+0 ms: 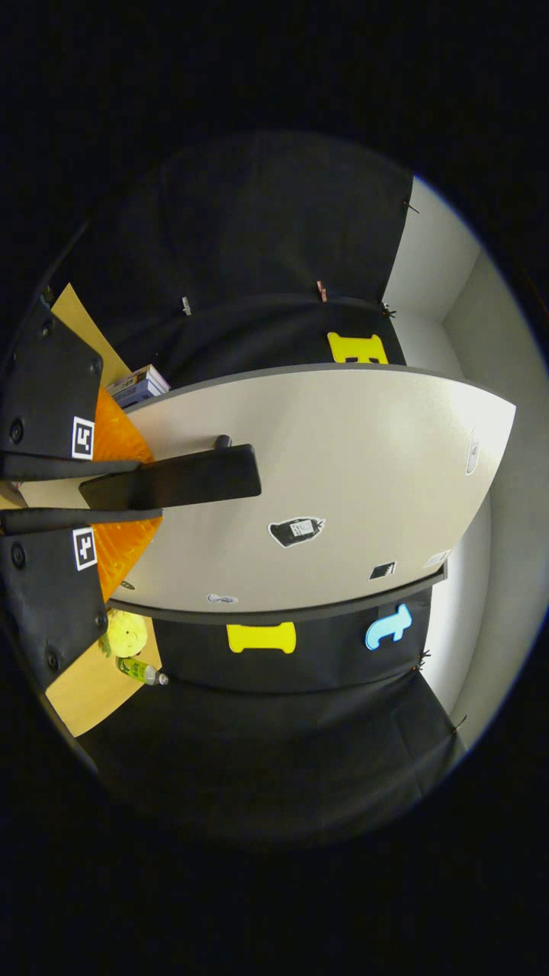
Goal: Open the shoe cabinet door, grab the shoes and put them into the shoe cabinet, then close the shoe cabinet door.
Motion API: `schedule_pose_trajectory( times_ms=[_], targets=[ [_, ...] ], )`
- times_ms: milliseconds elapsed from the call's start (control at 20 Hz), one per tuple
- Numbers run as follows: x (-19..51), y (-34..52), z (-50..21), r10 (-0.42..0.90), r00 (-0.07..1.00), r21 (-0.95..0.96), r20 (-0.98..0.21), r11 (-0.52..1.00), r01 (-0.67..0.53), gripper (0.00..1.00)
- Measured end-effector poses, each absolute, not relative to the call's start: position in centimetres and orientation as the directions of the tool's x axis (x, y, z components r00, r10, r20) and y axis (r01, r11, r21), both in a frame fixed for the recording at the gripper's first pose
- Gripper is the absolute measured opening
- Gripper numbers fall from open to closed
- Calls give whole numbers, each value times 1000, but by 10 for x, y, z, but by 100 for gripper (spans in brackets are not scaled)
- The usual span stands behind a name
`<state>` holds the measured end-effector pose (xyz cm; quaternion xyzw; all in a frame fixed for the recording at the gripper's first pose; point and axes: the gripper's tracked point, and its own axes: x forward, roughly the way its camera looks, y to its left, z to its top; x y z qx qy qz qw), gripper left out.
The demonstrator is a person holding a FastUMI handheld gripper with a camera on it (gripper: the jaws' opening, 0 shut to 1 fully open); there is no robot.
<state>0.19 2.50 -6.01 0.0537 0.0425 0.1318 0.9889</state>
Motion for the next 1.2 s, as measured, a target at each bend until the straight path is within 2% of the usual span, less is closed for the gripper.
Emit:
schedule_pose_trajectory(
  times_ms=[300,850,1050,1200],
  targets=[
    [-6,-26,-58,168,982,70,-89,984,-162,17],
    [-5,-96,-48,126,985,106,-115,988,-114,16],
    [-1,-121,-43,71,994,94,-88,994,-62,11],
    [-6,-126,-42,85,993,113,-77,991,-76,11]
  ],
)
